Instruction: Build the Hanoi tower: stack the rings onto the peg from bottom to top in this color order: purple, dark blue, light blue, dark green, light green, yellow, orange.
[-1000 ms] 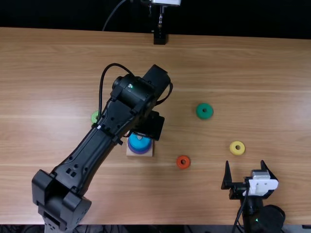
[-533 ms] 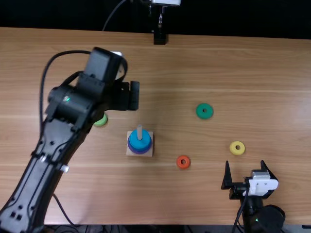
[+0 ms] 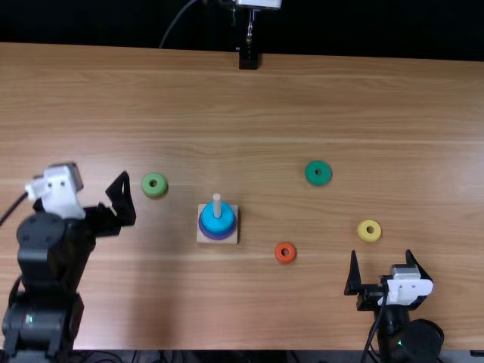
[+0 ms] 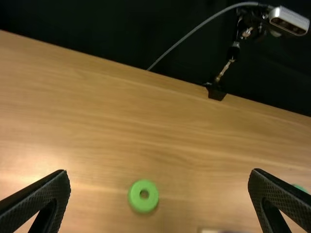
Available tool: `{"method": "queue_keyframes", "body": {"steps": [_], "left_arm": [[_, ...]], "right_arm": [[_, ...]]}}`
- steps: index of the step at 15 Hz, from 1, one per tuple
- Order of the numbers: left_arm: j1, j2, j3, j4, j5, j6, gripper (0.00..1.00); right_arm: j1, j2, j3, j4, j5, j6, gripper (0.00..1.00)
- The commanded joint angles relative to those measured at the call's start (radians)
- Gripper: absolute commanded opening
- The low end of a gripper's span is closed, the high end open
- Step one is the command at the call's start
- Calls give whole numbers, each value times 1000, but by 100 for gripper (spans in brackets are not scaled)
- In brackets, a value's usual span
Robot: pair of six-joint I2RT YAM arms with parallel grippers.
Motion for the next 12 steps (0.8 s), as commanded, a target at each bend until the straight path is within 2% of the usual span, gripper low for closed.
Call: {"method": "queue_keyframes", "body": {"steps": [1, 3, 6, 10, 12], "left_arm": [[31, -122, -127, 32, 41, 1, 100], [40, -304, -296, 36, 30, 5, 100], [31, -484, -465, 32, -75, 33, 100], [11, -603, -614, 40, -78, 49, 100], [8, -676, -657, 40, -62, 64, 100]], "right_arm": [[-8, -12, -51, -76, -10, 0, 100], [-8, -12, -51, -76, -10, 0, 100], [-8, -12, -51, -76, -10, 0, 100], [-8, -12, -51, -76, -10, 0, 100], [-8, -12, -51, -76, -10, 0, 100]]}}
